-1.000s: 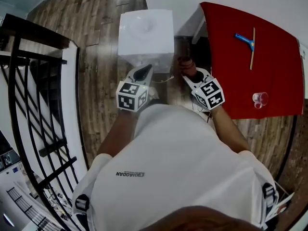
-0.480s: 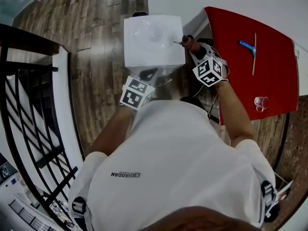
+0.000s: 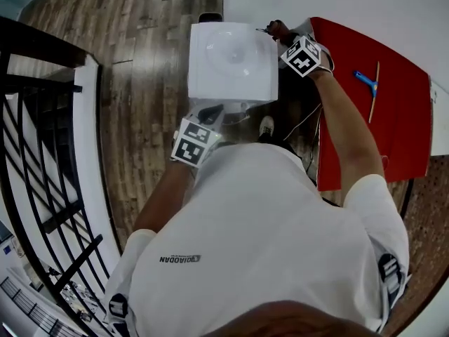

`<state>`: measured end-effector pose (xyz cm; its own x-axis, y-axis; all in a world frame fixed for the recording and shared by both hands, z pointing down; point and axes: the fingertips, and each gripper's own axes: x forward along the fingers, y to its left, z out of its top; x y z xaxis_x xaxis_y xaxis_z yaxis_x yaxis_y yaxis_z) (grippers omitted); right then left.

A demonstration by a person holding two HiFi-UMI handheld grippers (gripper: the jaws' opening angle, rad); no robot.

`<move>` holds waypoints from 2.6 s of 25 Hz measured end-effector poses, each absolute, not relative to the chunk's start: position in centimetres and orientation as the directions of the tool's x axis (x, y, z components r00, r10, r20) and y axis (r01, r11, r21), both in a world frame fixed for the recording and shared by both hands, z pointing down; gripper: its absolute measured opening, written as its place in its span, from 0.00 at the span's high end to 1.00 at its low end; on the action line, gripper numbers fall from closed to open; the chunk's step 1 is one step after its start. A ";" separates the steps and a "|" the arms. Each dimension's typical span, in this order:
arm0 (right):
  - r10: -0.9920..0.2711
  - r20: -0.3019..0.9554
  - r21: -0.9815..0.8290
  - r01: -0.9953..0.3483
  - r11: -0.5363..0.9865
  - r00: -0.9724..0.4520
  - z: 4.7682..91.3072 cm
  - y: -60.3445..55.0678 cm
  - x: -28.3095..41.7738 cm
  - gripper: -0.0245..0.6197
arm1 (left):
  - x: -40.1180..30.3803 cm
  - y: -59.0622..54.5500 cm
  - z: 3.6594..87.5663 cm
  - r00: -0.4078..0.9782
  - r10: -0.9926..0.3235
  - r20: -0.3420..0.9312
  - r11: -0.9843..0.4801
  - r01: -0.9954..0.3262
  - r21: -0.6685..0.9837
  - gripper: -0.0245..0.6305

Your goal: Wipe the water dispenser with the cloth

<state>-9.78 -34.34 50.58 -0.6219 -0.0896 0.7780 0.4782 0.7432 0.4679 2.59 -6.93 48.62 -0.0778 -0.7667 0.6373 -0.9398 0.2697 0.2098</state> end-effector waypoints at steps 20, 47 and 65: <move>-0.013 0.826 0.455 0.652 0.607 -0.564 52.5 -32.2 -8.9 0.85 | 0.3 -7.7 47.1 -0.172 -0.787 0.592 0.357 -0.910 0.210 0.96; 0.061 0.850 0.420 0.743 0.521 -0.524 54.0 -22.2 6.8 0.85 | 2.9 -8.6 47.1 -0.007 -0.804 0.594 0.158 -0.966 0.203 0.96; 0.351 0.694 -0.057 0.439 0.897 -0.628 49.4 -21.5 7.9 0.85 | 2.4 -11.5 46.8 -0.040 -0.799 0.600 0.188 -0.964 0.186 0.96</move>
